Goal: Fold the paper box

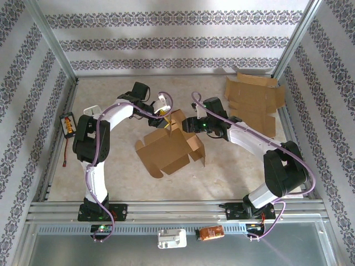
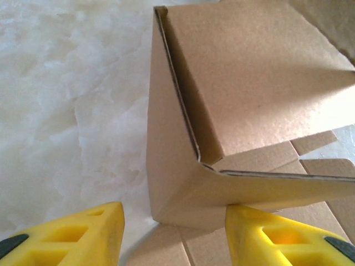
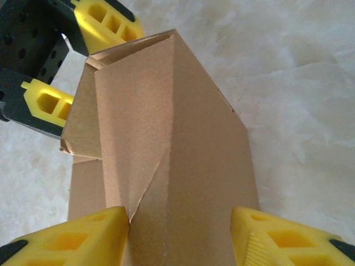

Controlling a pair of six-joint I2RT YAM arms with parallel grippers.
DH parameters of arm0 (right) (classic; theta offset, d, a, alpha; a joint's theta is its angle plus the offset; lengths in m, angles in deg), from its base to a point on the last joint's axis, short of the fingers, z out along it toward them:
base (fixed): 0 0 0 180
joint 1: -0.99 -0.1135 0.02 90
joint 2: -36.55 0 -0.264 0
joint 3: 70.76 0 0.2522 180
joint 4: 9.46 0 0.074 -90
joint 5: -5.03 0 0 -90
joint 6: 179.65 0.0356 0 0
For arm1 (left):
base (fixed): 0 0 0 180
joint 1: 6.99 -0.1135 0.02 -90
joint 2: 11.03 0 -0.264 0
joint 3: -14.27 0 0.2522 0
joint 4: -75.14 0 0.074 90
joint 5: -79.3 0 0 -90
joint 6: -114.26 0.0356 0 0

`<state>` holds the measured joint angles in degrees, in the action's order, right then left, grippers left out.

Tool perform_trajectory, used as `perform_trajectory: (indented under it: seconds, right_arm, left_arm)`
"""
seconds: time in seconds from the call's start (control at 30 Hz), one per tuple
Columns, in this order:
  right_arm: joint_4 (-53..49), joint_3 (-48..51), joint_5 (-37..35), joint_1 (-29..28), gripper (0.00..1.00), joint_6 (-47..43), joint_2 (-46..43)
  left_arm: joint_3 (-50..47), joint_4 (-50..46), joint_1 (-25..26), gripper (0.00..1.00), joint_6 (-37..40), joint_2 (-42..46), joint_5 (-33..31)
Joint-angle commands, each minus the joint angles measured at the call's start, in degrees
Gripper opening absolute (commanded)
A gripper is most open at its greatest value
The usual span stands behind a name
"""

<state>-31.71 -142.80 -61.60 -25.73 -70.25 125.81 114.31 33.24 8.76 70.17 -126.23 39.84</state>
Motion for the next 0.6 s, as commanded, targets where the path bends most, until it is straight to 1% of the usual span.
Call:
perform_trajectory:
  seconds: [0.0, 0.1, 0.23, 0.3, 0.4, 0.47, 0.57]
  right_arm:
    - [-3.28, 0.6, 4.05, 0.32, 0.52, 1.14, 2.66]
    - [-3.15, 0.41, 5.78, 0.86, 0.52, 1.32, 3.49]
    - [-1.32, 0.13, 9.56, 1.81, 0.54, 1.11, 5.16]
    - [0.4, -0.49, 12.76, 2.64, 0.56, 1.48, 6.47]
    - [0.96, -2.83, 17.17, 3.32, 0.57, 0.97, 9.5]
    - [0.67, -4.4, 19.45, 3.43, 0.58, -0.01, 11.45]
    - [0.82, -5.82, 20.66, 3.73, 0.57, -0.65, 13.36]
  left_arm:
    - [1.77, -0.61, 2.11, 0.51, 1.89, -2.55, 0.18]
    - [2.04, 0.53, 2.4, 0.52, 1.9, -3.18, 1.31]
    - [2.55, 1.82, 3.4, 0.63, 2.02, -4.26, 5.0]
    - [3.34, 2.1, 3.99, 0.65, 2.07, -5.17, 5.36]
    - [4.66, 2.95, 4.41, 0.64, 1.14, -6.64, 6.52]
    - [5.68, 3.09, 4.52, 0.61, 0.6, -7.52, 7.32]
    - [6.35, 3.05, 4.62, 0.57, 0.84, -8.15, 8.74]
